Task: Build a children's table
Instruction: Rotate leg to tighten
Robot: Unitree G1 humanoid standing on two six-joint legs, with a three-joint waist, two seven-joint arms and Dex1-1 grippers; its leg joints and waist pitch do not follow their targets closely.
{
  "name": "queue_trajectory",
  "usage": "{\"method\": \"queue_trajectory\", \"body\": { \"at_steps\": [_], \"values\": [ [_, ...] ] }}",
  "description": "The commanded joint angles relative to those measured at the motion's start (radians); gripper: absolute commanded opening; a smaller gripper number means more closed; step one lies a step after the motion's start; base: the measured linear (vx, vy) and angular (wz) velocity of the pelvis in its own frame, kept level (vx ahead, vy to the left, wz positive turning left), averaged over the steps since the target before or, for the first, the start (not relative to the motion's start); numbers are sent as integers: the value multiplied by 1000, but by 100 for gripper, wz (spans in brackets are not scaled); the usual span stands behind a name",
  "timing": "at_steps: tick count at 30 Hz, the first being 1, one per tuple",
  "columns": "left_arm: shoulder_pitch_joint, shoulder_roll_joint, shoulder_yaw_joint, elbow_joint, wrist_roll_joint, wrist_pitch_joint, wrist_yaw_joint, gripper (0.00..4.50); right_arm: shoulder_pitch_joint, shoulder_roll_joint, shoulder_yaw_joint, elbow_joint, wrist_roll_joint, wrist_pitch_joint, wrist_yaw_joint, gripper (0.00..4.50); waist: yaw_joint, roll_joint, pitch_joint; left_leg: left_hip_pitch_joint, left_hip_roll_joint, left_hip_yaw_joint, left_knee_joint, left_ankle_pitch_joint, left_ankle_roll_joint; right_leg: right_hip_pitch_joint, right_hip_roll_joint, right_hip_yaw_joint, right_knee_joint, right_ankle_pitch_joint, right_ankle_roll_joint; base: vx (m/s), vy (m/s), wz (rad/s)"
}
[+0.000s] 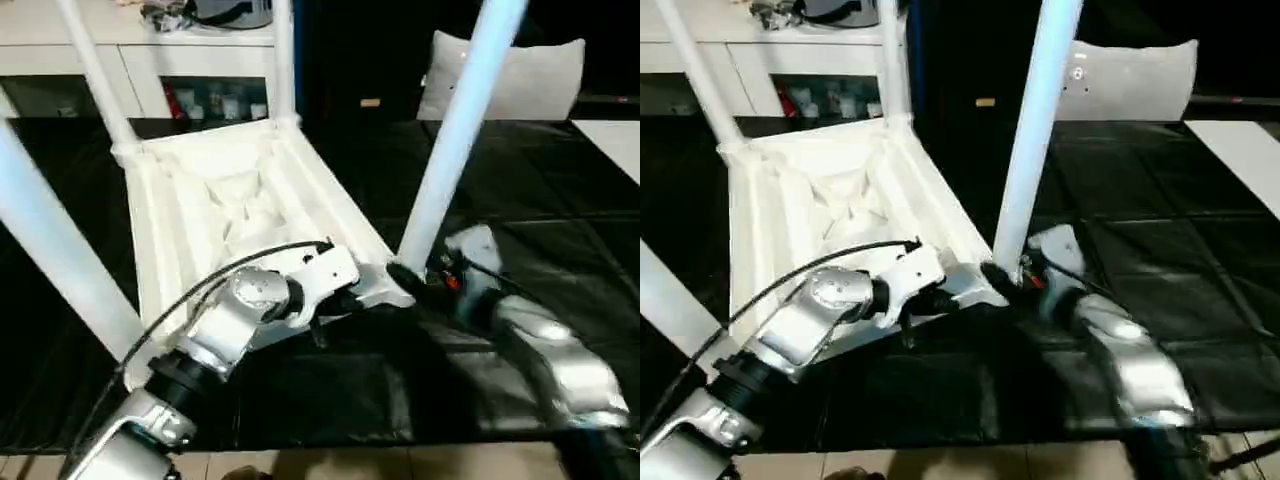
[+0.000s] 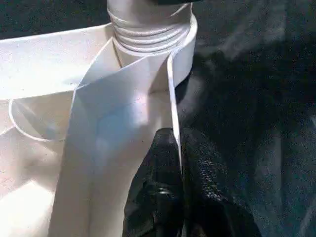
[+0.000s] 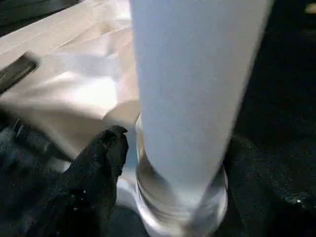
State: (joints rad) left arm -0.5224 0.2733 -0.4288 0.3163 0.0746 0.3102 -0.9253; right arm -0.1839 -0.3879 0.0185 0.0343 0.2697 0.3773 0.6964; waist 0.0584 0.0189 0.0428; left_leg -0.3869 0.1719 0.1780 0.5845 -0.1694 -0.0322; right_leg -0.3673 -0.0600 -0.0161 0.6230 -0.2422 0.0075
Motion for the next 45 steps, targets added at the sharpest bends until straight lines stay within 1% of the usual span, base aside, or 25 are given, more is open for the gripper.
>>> {"method": "queue_trajectory", "body": {
  "at_steps": [1,3,4,5,6,7,8,11,13,15,19,23,26,30,34,36,37,38,39,40,41,42,43,44,45],
  "values": [
    [12,25,-22,-1,5,-29,-57,0,3,-30,-4,-18,19,-25,68,355,3,-9,-51,17,54,-22,-68,-205,29,26,-75,36,-84,-25,-201,0,0,0],
    [18,44,-23,-6,-3,-63,-91,0,6,-61,-7,-16,24,-32,107,372,7,-8,-52,17,55,-22,-65,-190,41,28,-77,34,-81,-5,-213,0,0,0],
    [24,56,-24,-13,-13,-86,-122,0,6,-84,-10,-16,29,-41,142,381,7,-11,-50,19,56,-21,-67,-193,43,27,-76,33,-82,-15,-218,0,0,0],
    [33,79,-28,-26,-33,-120,-178,0,6,-123,-15,-21,50,-52,214,381,9,-8,-50,20,58,-22,-68,-203,43,27,-78,32,-82,-31,-223,0,0,0],
    [38,98,-34,-35,-46,-143,-220,0,6,-155,-17,-28,75,-60,283,381,9,-10,-50,22,59,-22,-67,-216,46,28,-77,32,-83,-43,-227,0,0,0],
    [38,100,-35,-35,-47,-145,-222,0,6,-157,-17,-28,76,-61,288,381,10,-9,-50,21,60,-22,-67,-216,48,30,-79,33,-82,-43,-228,0,0,0],
    [37,122,-49,-34,-51,-179,-259,0,3,-194,-5,-19,91,-83,368,381,10,-7,-50,23,62,-21,-68,-218,52,27,-78,32,-82,-39,-232,0,0,0],
    [34,149,-72,-29,-54,-226,-315,0,-14,-229,15,8,98,-96,454,349,16,-9,-51,24,63,-20,-67,-207,62,27,-79,31,-80,-27,-241,0,0,0],
    [27,157,-85,-23,-57,-249,-353,0,-28,-241,29,19,110,-90,503,343,19,-11,-51,25,63,-18,-65,-193,69,27,-78,30,-78,-13,-249,0,0,0],
    [23,170,-94,-23,-59,-268,-388,0,-41,-251,54,21,120,-75,556,313,29,-12,-52,26,65,-17,-64,-184,69,26,-80,30,-76,-17,-252,0,0,0],
    [19,187,-106,-30,-59,-293,-430,0,-55,-259,92,19,144,-36,626,294,35,-13,-55,25,65,-16,-63,-162,76,27,-79,28,-69,10,-259,0,0,0],
    [12,199,-119,-29,-55,-319,-463,0,-65,-252,128,47,135,-39,668,258,43,-12,-55,26,66,-15,-62,-164,71,26,-82,28,-70,-7,-260,0,0,0],
    [12,199,-118,-26,-54,-326,-472,0,-71,-244,135,65,127,-43,676,218,48,-12,-55,27,66,-15,-61,-167,65,25,-82,28,-69,-11,-262,0,0,0],
    [10,198,-116,-15,-54,-331,-476,0,-75,-240,143,73,132,-40,687,202,48,-13,-56,27,65,-15,-61,-169,59,25,-82,29,-69,-22,-259,0,0,0],
    [19,182,-92,-10,-65,-291,-440,0,-54,-223,136,43,158,-10,669,197,48,-17,-56,26,64,-14,-60,-160,61,26,-81,29,-68,-17,-258,0,0,0],
    [24,157,-64,-21,-85,-230,-393,0,-32,-207,132,3,169,30,623,197,50,-18,-54,26,63,-14,-60,-163,61,24,-81,29,-70,-39,-257,0,0,0],
    [24,157,-64,-21,-85,-230,-393,0,-32,-207,132,3,169,30,623,197,48,-18,-53,26,64,-13,-61,-165,60,24,-82,30,-71,-46,-255,0,0,0],
    [26,144,-53,-31,-89,-195,-365,0,-21,-190,133,-17,160,55,572,197,47,-19,-50,25,62,-14,-63,-184,52,23,-82,30,-75,-88,-248,0,0,0],
    [28,139,-50,-37,-87,-177,-351,0,-18,-179,135,-25,152,65,542,197,46,-18,-47,29,64,-15,-67,-212,37,19,-83,33,-79,-140,-238,0,0,0],
    [34,122,-45,-58,-83,-122,-312,0,-14,-124,140,-41,105,81,418,197,41,-16,-42,30,63,-17,-72,-256,17,15,-83,33,-85,-216,-228,0,0,0],
    [38,108,-40,-70,-88,-83,-293,0,-24,-79,136,-35,75,106,324,197,37,-17,-41,32,62,-18,-74,-272,4,13,-83,34,-87,-251,-220,0,0,0],
    [40,90,-35,-82,-93,-42,-271,0,-43,-23,124,-17,45,140,214,196,28,-16,-37,32,57,-21,-76,-308,-20,8,-83,34,-93,-335,-202,0,0,0],
    [40,87,-35,-83,-94,-36,-267,0,-46,-15,122,-13,42,146,199,196,21,-14,-35,31,55,-24,-79,-323,-33,9,-86,34,-95,-377,-190,-53,-3,-14],
    [40,66,-29,-90,-96,4,-241,0,-68,40,103,8,25,188,97,196,3,-17,-30,22,52,-33,-87,-357,-59,13,-84,29,-97,-456,-160,-53,-3,-14],
    [34,44,-29,-88,-89,33,-214,0,-84,76,95,19,15,211,41,195,-13,-15,-30,25,48,-39,-89,-398,-80,8,-85,26,-101,-525,-134,-57,10,-23]
  ]
}}
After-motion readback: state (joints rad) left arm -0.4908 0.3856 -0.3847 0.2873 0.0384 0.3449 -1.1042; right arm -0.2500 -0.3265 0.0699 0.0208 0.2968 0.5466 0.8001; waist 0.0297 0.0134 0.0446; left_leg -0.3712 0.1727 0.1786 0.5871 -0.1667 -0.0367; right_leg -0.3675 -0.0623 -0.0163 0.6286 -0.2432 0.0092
